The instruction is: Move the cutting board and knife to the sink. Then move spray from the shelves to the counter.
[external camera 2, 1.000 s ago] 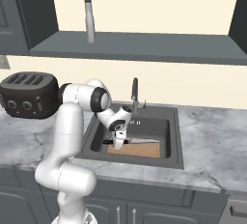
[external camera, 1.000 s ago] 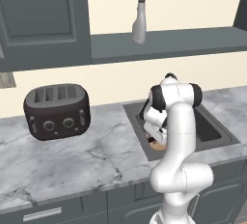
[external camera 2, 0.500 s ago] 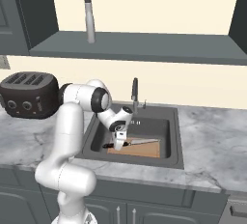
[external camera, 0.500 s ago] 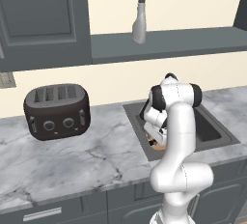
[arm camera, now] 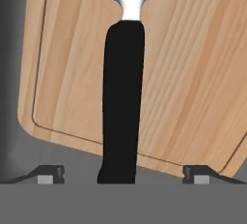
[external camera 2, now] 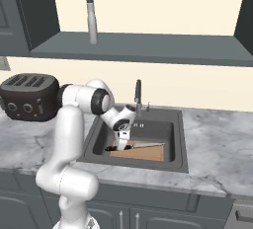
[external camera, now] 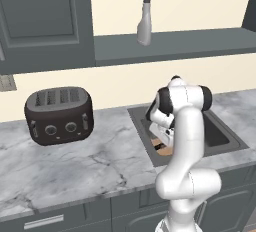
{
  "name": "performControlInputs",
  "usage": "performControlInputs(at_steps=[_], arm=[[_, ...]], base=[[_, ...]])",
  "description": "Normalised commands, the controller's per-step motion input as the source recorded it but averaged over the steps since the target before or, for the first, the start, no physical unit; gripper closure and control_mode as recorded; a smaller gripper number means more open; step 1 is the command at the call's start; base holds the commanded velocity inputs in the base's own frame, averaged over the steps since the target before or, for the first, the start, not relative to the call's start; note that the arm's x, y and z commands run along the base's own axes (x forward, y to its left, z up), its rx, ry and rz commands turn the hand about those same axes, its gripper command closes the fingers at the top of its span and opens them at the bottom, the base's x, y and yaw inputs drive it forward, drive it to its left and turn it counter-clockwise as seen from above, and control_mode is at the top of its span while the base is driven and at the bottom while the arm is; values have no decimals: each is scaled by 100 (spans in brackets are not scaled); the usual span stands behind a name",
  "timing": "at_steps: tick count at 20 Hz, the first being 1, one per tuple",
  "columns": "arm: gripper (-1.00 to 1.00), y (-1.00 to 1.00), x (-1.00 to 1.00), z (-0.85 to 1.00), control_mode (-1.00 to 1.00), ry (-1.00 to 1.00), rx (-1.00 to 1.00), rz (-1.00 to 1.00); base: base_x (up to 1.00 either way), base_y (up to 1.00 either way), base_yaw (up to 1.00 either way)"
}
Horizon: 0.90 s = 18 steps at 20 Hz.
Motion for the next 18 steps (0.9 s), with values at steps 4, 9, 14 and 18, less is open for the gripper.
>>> performControlInputs(at_steps=[4, 9, 14, 18], arm=[[-100, 2, -6, 56, -100, 0, -3, 2], [-100, 2, -13, 58, -100, 0, -6, 0], [-100, 0, -19, 51, -100, 0, -3, 0], [-100, 0, -17, 56, -100, 0, -2, 0]], base=[[0, 0, 0], [0, 0, 0], [0, 0, 0], [0, 0, 0]])
